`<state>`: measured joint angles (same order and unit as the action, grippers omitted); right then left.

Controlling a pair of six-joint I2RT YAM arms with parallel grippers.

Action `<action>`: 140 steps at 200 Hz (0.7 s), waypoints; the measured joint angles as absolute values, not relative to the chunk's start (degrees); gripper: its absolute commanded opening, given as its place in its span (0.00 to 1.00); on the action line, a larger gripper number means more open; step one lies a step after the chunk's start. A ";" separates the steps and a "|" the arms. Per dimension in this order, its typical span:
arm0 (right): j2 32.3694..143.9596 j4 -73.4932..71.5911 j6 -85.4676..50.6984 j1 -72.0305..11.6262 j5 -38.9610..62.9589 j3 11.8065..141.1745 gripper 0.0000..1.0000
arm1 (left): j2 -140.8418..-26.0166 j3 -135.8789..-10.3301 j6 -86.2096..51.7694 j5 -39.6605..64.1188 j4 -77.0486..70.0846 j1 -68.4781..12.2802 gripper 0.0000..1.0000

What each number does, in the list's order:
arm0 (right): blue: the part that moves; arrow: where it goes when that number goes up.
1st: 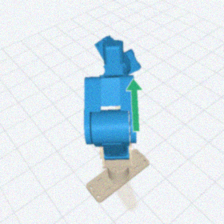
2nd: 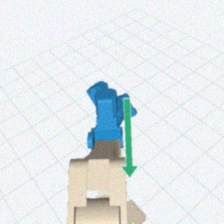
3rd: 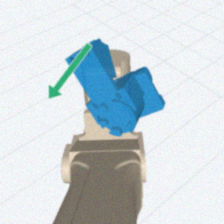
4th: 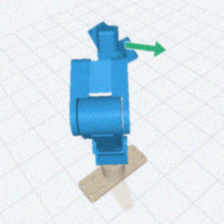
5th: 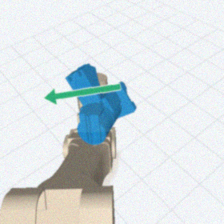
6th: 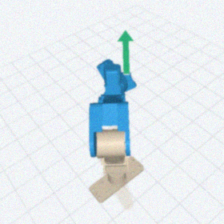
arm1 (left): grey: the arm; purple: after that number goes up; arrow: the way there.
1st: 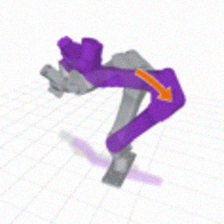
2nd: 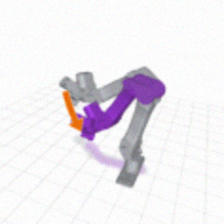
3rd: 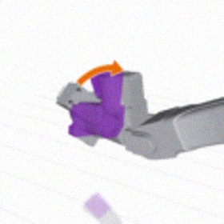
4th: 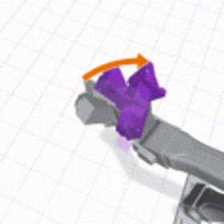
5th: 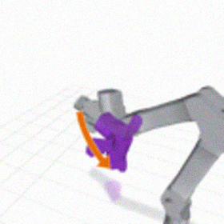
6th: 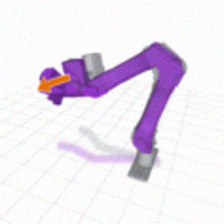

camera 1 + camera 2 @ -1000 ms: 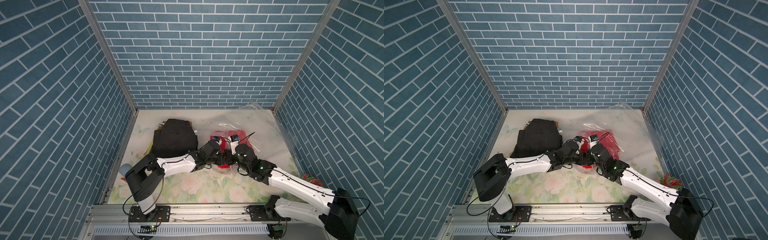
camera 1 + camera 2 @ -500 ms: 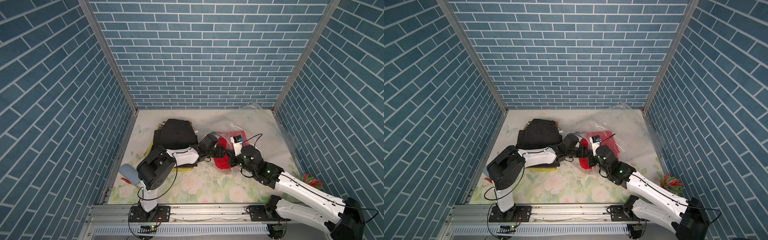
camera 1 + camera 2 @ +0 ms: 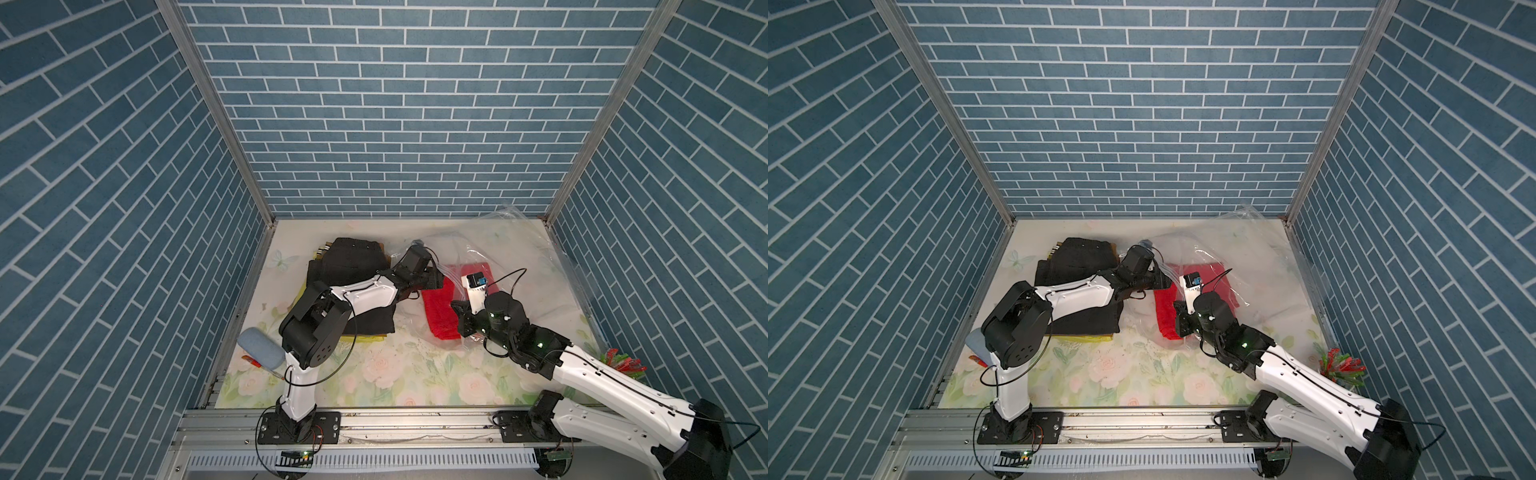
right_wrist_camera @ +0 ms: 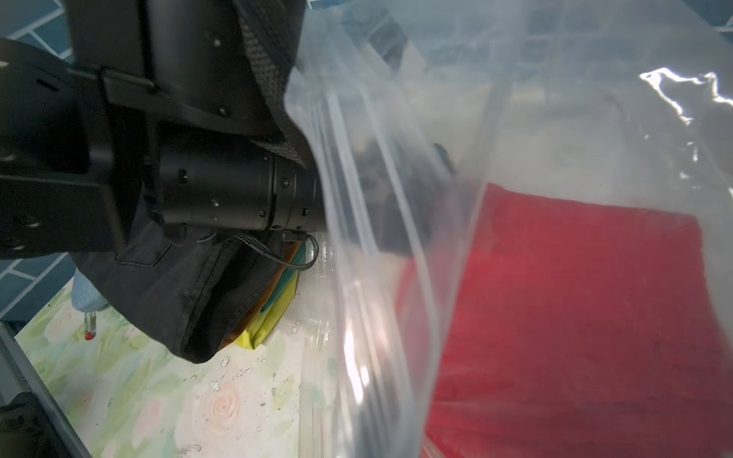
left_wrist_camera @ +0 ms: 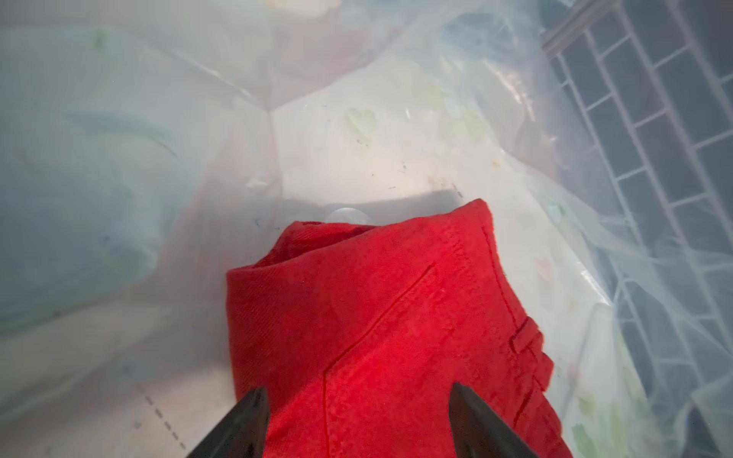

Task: Take the trousers out of the vacuum bag
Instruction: Take out the trousers from the vacuum bag.

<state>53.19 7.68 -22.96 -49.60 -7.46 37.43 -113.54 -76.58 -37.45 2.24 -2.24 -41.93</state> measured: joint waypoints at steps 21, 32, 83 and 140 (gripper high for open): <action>52.88 8.45 -22.55 -49.60 -7.38 37.43 0.00 | -115.92 -78.67 -36.93 -0.91 0.38 -41.78 0.78; 52.73 8.62 -22.46 -49.60 -7.35 37.43 0.00 | -117.01 -79.59 -36.62 -2.11 1.43 -41.58 0.79; 52.31 9.39 -22.41 -49.71 -7.25 37.43 0.00 | -119.07 -80.20 -36.38 -0.56 1.37 -39.94 0.81; 52.05 9.78 -22.41 -49.74 -7.25 37.43 0.00 | -121.45 -79.33 -36.58 6.55 -4.14 -37.85 0.78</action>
